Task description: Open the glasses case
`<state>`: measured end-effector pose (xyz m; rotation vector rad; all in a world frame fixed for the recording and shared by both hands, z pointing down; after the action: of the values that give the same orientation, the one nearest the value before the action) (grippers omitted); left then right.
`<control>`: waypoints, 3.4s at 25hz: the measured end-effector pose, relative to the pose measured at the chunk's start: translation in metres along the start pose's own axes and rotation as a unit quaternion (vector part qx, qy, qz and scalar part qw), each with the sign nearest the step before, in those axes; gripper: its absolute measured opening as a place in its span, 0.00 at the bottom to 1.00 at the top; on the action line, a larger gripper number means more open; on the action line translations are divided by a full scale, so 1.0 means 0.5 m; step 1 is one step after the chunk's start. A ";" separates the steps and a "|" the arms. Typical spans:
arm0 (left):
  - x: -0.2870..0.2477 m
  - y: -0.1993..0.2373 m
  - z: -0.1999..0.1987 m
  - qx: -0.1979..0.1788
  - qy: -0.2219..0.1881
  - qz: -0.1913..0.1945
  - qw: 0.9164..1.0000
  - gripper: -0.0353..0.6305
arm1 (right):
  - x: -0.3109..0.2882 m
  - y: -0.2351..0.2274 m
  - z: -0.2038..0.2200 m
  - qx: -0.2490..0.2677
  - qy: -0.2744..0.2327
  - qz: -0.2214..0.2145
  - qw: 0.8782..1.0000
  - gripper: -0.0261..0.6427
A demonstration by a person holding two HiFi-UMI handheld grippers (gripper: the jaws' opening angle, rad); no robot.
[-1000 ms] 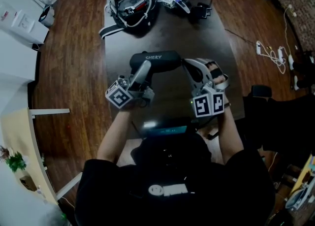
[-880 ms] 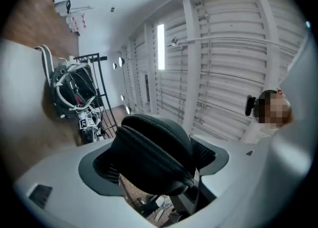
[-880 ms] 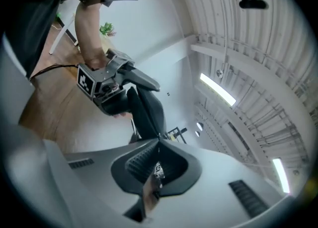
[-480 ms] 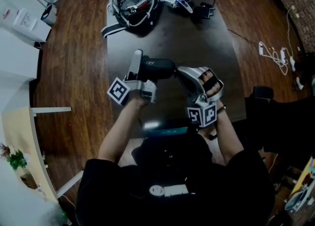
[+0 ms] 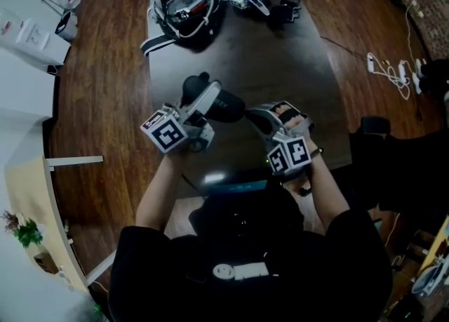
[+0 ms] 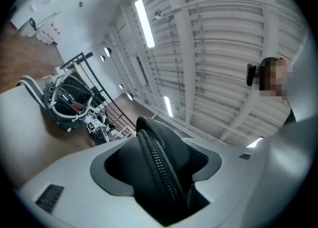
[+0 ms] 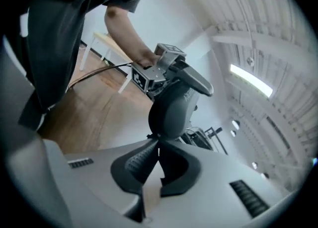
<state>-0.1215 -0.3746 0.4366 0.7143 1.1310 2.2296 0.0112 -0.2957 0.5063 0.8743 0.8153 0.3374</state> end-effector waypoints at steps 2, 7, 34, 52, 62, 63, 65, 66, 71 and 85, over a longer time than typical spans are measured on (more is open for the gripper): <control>0.000 -0.008 0.009 -0.031 0.029 0.013 0.999 0.48 | -0.004 -0.006 0.010 -0.057 -0.002 -0.027 0.998 0.06; 0.012 -0.021 -0.001 -0.034 0.029 0.046 0.998 0.46 | 0.006 -0.050 0.016 -0.161 -0.022 -0.027 0.986 0.06; 0.025 -0.037 -0.004 -0.056 -0.041 0.060 0.996 0.59 | -0.026 -0.060 0.005 -0.075 0.071 0.032 0.994 0.09; 0.046 -0.080 -0.025 -0.090 -0.114 0.118 0.982 0.60 | -0.002 -0.094 -0.007 -0.150 0.016 0.016 0.988 0.05; 0.039 -0.037 -0.033 -0.025 -0.145 0.008 0.989 0.62 | 0.000 -0.137 0.013 -0.258 0.044 0.176 0.949 0.05; 0.038 -0.034 -0.031 -0.018 -0.147 0.002 0.989 0.62 | -0.001 -0.141 0.019 -0.289 0.040 0.184 0.939 0.05; 0.034 -0.035 -0.031 -0.002 -0.150 -0.001 0.989 0.62 | 0.002 -0.156 0.024 -0.330 0.031 0.207 0.921 0.05; 0.033 -0.037 -0.033 0.012 -0.156 0.005 0.988 0.62 | 0.004 -0.166 0.025 -0.344 0.025 0.220 0.912 0.05; 0.044 -0.020 -0.051 0.097 -0.212 0.046 0.971 0.62 | 0.024 -0.221 0.039 -0.402 -0.011 0.281 0.871 0.05; 0.021 -0.003 -0.026 0.174 -0.231 0.065 0.955 0.67 | -0.005 -0.219 -0.060 -0.277 -0.066 0.239 0.928 0.05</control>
<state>-0.1376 -0.3740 0.4311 1.4060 1.2643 1.8285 -0.0190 -0.3479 0.4102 0.5396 0.3338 0.8830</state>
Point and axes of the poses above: the fingertips, and each gripper's own axes: x backward along the fingers, y to its left, z out of its underside, the point moved 4 cm from there along x, backward along the fingers, and after that the axes turned 9 degrees about x, right-handed, at the moved point
